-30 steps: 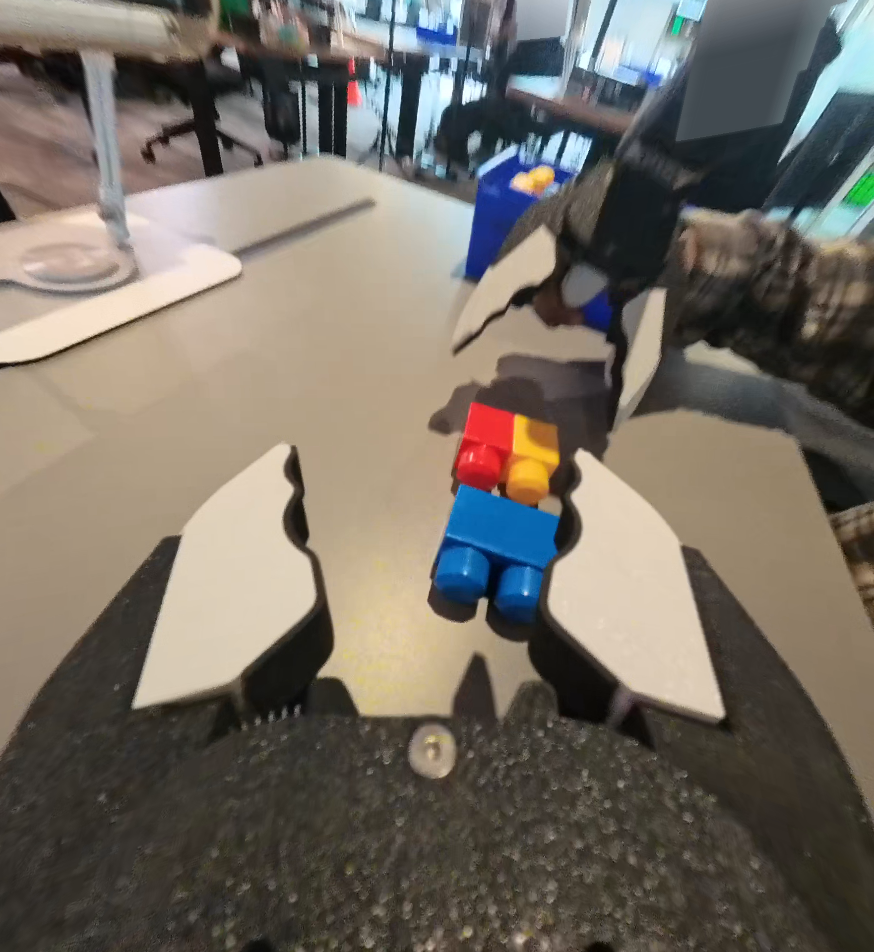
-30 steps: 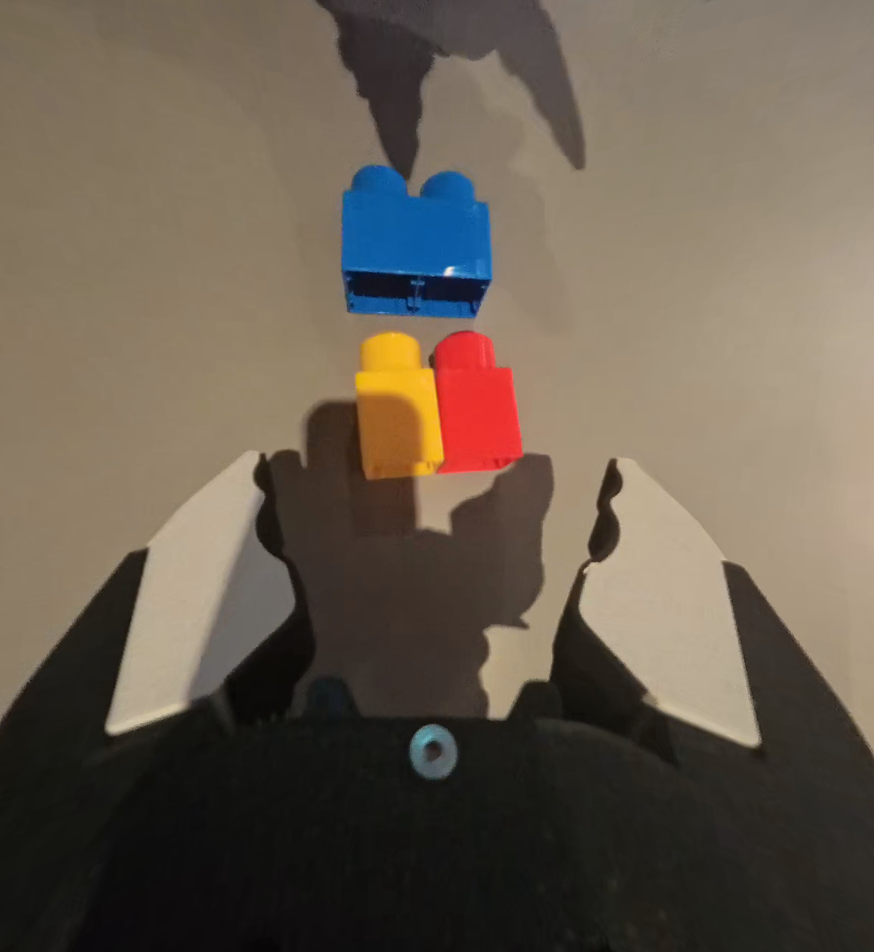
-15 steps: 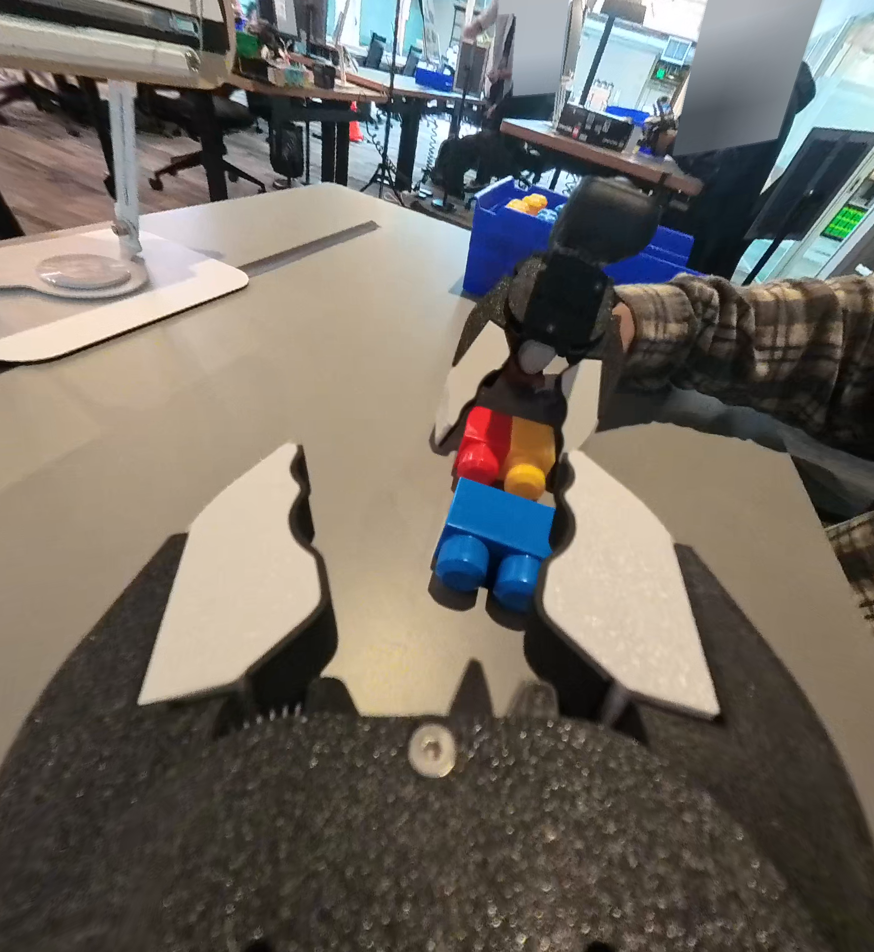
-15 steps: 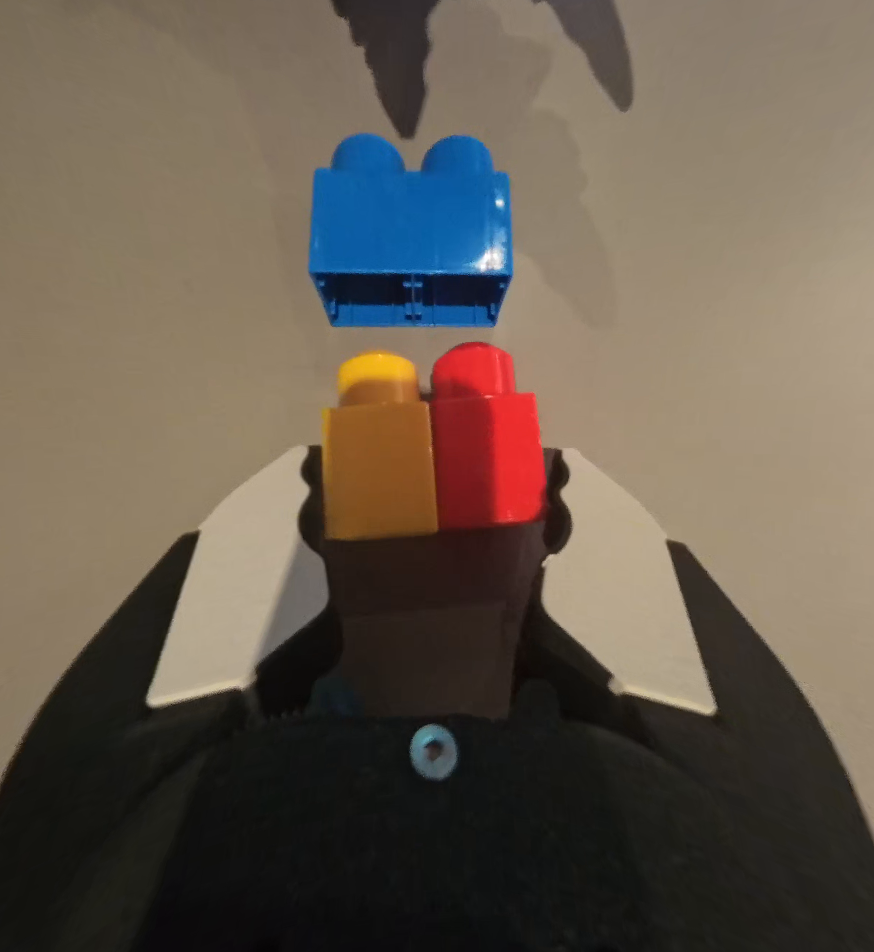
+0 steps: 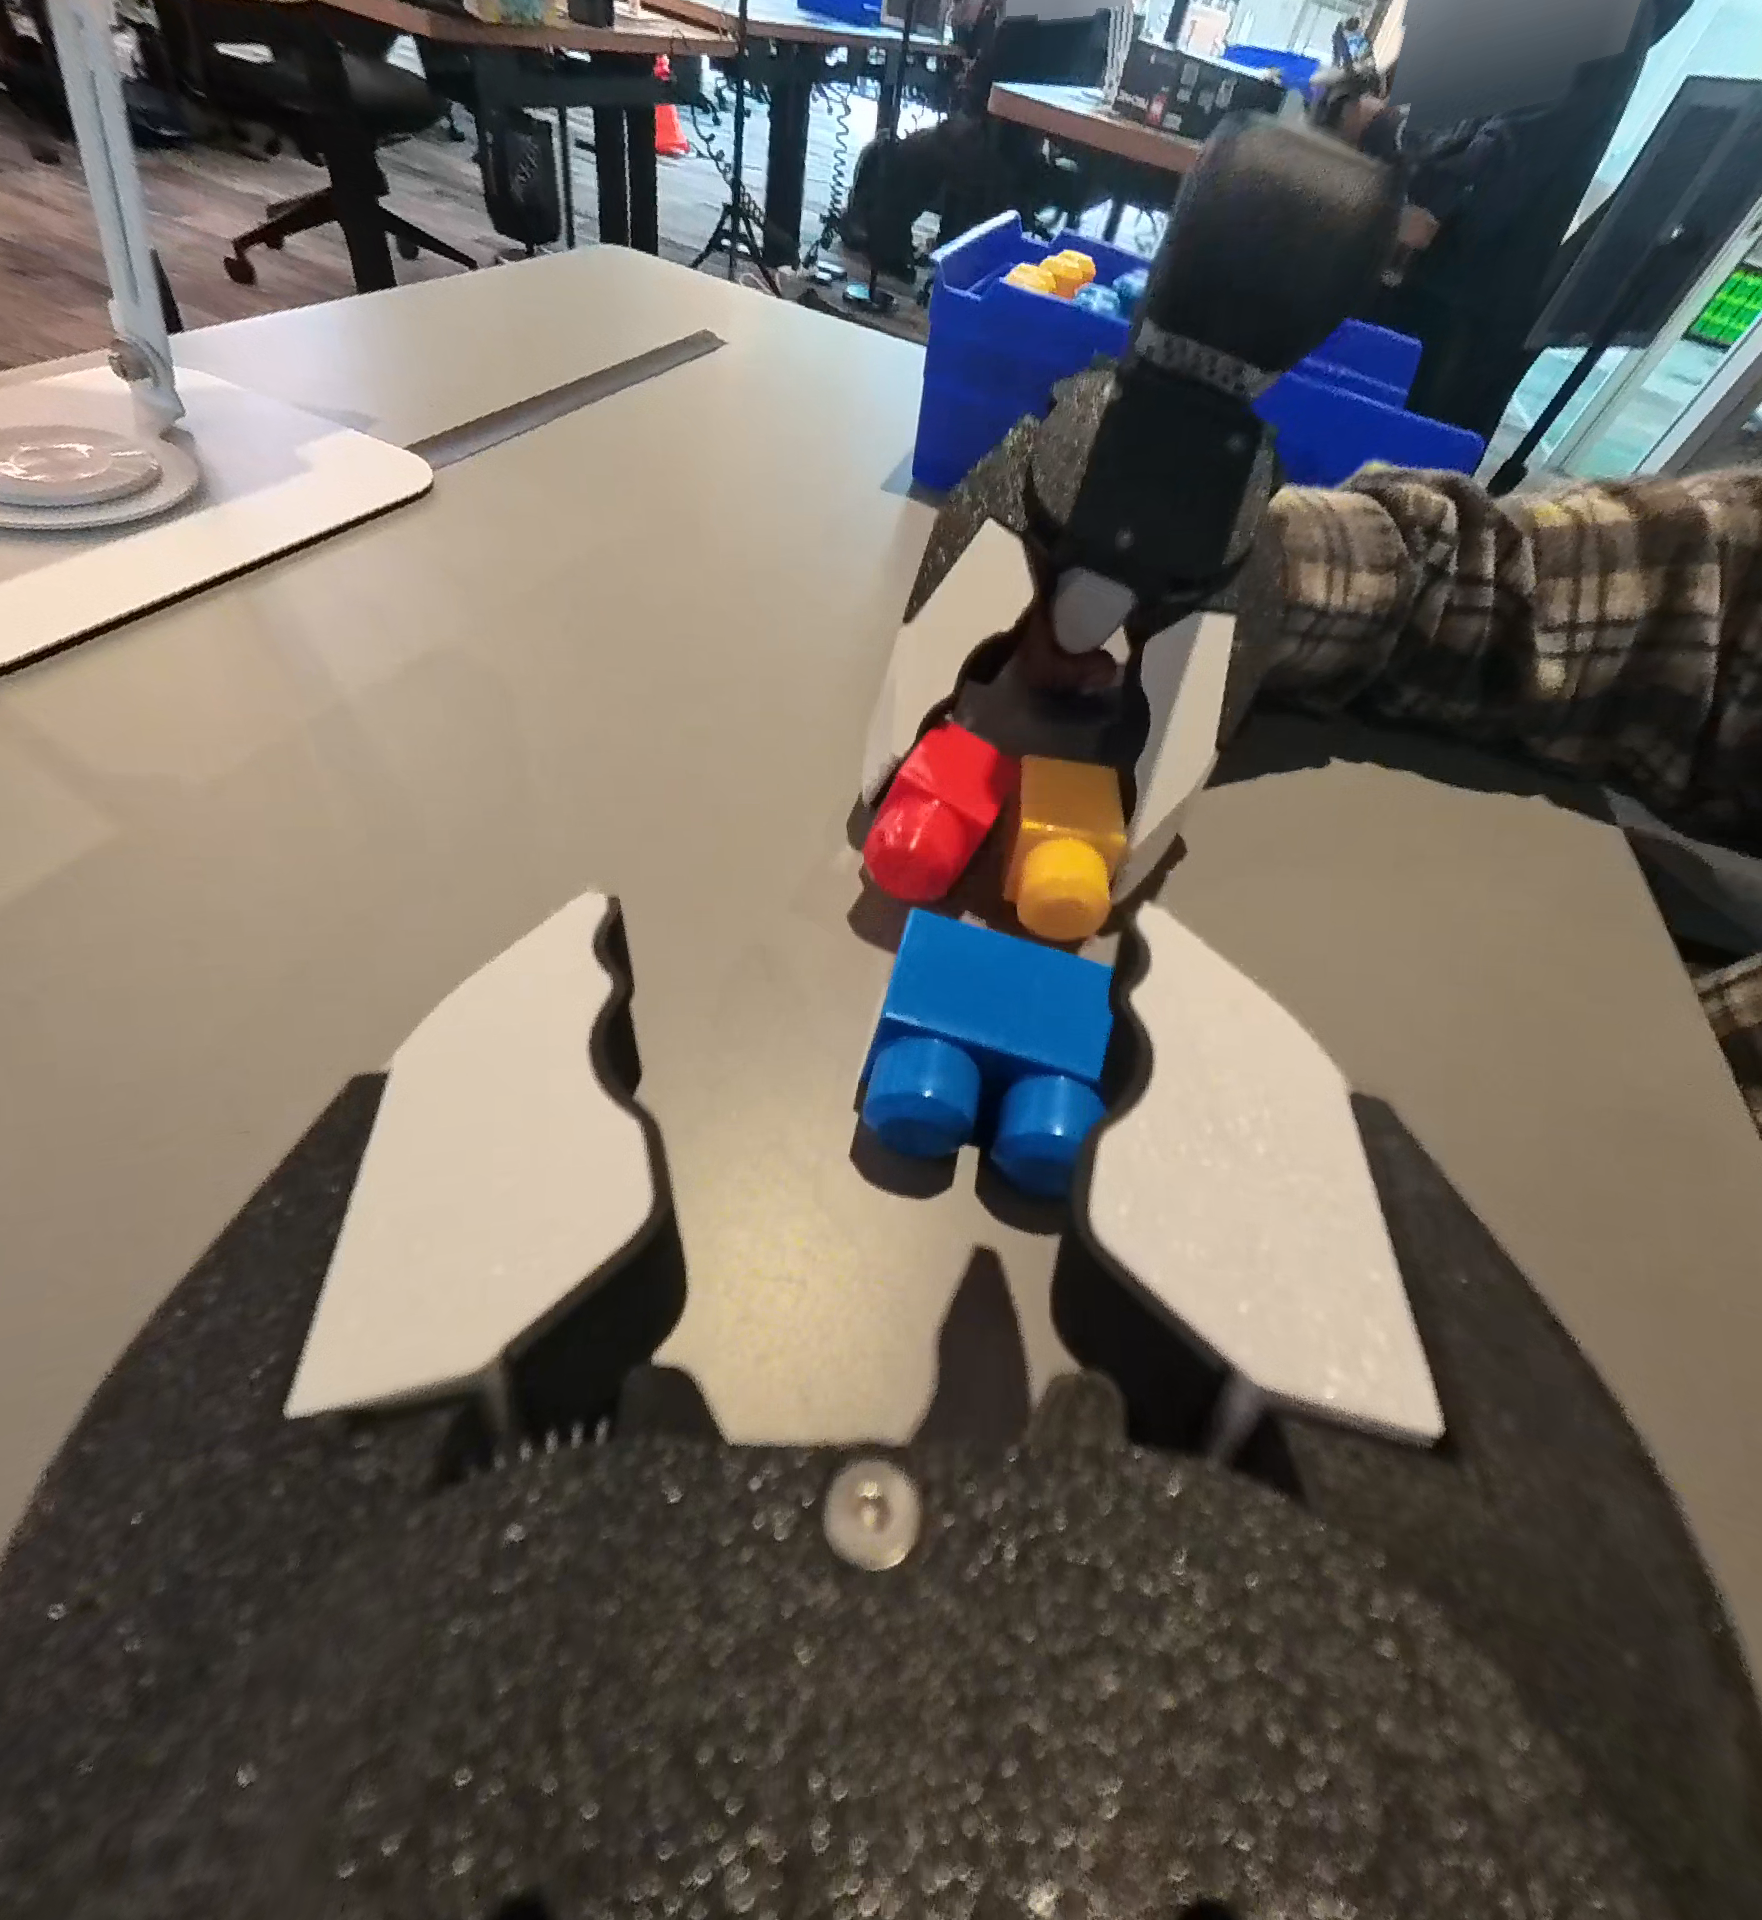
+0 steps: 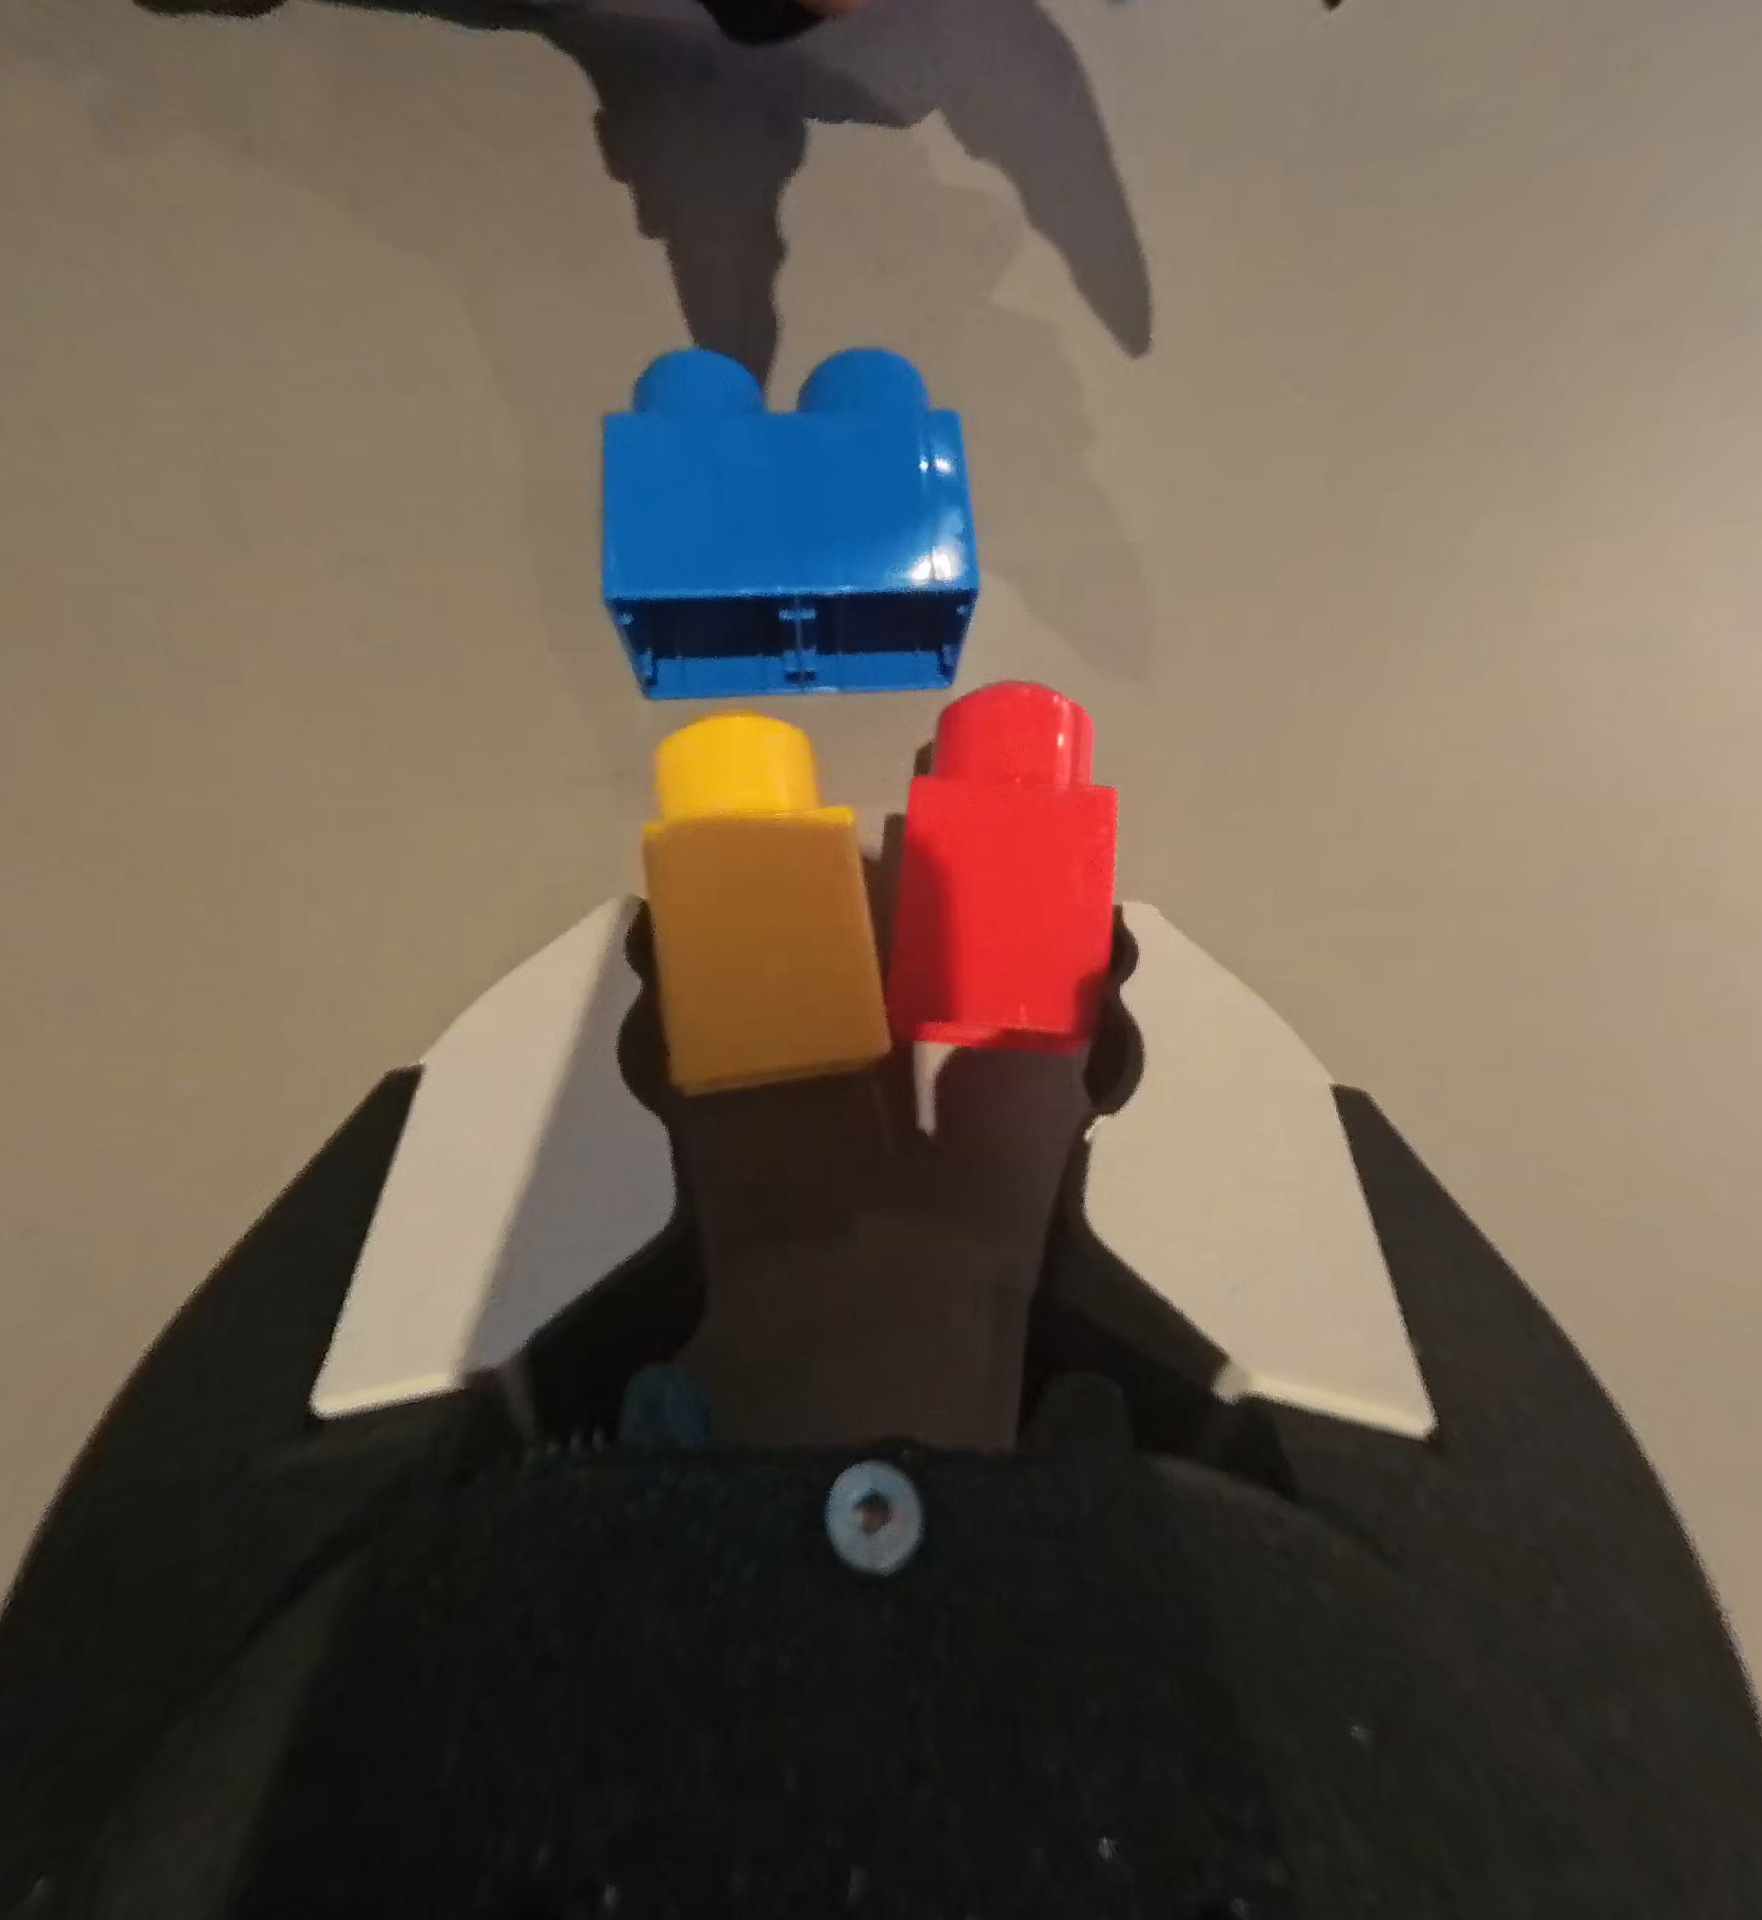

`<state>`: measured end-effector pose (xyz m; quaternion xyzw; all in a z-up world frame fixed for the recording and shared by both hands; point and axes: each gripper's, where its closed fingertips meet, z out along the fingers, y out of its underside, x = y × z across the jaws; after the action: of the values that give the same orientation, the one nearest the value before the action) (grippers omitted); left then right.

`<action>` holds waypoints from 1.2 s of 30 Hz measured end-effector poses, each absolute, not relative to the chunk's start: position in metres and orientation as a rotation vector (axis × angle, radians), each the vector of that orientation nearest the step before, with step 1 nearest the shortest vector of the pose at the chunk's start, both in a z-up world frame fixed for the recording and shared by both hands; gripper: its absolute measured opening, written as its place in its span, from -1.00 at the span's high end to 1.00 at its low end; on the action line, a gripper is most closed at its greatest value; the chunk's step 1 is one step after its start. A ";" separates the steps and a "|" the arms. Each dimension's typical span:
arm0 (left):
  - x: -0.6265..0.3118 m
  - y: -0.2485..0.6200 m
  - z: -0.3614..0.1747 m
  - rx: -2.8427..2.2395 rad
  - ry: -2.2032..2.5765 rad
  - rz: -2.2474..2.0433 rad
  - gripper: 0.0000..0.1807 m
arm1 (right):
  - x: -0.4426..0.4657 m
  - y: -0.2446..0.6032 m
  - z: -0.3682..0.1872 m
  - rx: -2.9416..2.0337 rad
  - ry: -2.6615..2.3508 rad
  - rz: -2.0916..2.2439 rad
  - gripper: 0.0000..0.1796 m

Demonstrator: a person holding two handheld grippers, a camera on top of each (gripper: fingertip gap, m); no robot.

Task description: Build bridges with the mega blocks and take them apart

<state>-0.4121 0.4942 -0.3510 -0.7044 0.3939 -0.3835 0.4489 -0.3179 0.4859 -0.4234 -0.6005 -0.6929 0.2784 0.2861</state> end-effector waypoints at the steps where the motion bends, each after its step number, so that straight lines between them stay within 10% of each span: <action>1: -0.412 0.494 -0.353 -1.749 0.985 -0.941 0.03 | -0.315 0.487 -0.426 -1.615 -1.866 0.725 0.11; 12: -0.405 0.487 -0.364 -1.793 1.057 -0.943 0.03 | -0.309 0.490 -0.433 -1.674 -1.883 0.701 0.10; 20: -0.405 0.486 -0.362 -1.781 1.060 -0.949 0.03 | -0.300 0.497 -0.419 -1.666 -1.921 0.572 -0.46; 36: -0.420 0.495 -0.359 -1.780 1.002 -0.941 0.04 | -0.327 0.468 -0.409 -1.707 -2.622 0.404 -0.41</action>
<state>-0.4197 0.4948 -0.3591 -0.7139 0.4020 -0.3774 0.4317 -0.3270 0.4683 -0.4088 -0.5411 -0.8311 0.1280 -0.0063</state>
